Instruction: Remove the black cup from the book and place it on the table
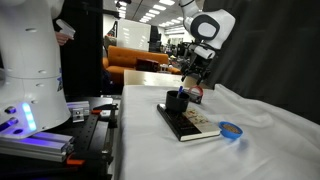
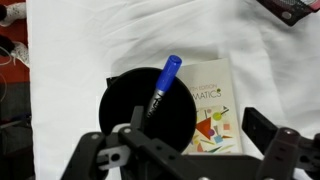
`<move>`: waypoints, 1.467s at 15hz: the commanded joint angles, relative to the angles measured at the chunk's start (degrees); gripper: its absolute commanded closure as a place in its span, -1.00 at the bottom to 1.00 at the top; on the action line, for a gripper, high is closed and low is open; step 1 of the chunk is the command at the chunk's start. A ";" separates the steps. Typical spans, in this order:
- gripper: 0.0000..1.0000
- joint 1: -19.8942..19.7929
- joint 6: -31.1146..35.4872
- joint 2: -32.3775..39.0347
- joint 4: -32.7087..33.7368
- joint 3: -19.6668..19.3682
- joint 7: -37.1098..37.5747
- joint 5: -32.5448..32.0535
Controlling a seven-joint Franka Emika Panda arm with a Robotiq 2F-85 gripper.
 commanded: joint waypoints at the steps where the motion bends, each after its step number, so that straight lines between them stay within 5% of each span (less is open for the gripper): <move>1: -1.00 -0.35 0.92 0.11 0.49 0.30 -0.81 0.51; 22: -1.00 -4.16 0.10 -9.74 -13.65 -5.80 -1.10 -6.85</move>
